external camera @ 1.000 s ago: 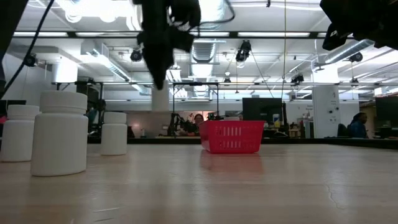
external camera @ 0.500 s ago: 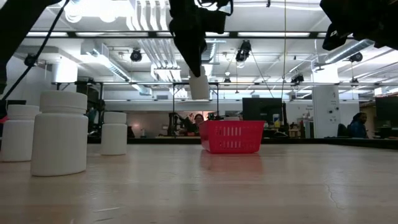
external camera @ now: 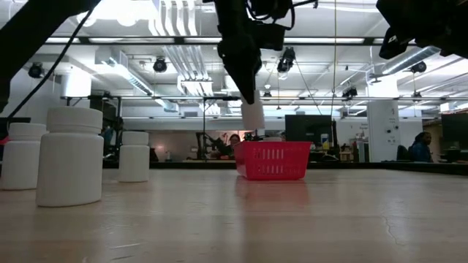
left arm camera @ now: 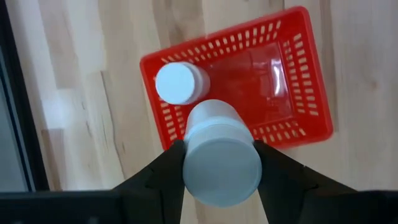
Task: Pick and place pill bottles into a basket
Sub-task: Put the top left white medicine bottle into the red bin
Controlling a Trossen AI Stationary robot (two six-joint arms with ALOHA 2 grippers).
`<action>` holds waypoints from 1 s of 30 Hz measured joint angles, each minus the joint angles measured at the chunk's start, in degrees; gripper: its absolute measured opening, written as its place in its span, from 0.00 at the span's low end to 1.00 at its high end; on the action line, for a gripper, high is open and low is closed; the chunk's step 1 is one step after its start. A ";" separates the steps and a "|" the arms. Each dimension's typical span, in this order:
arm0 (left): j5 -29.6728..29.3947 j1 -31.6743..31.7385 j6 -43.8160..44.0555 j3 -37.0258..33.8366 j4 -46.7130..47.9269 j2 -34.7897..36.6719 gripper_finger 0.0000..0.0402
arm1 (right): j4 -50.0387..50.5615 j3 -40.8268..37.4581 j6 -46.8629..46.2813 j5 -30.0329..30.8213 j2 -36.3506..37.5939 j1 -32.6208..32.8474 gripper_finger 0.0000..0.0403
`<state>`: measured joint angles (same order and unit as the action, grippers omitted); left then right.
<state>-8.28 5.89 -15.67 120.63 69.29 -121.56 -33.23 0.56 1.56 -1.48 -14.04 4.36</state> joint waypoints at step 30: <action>0.46 4.51 -1.33 -2.80 -1.87 -4.07 0.36 | -0.02 0.00 -0.02 0.08 -0.04 -0.02 0.02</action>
<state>-7.81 10.40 -16.99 117.84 67.42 -125.62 -33.26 0.56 1.54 -1.41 -14.09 4.34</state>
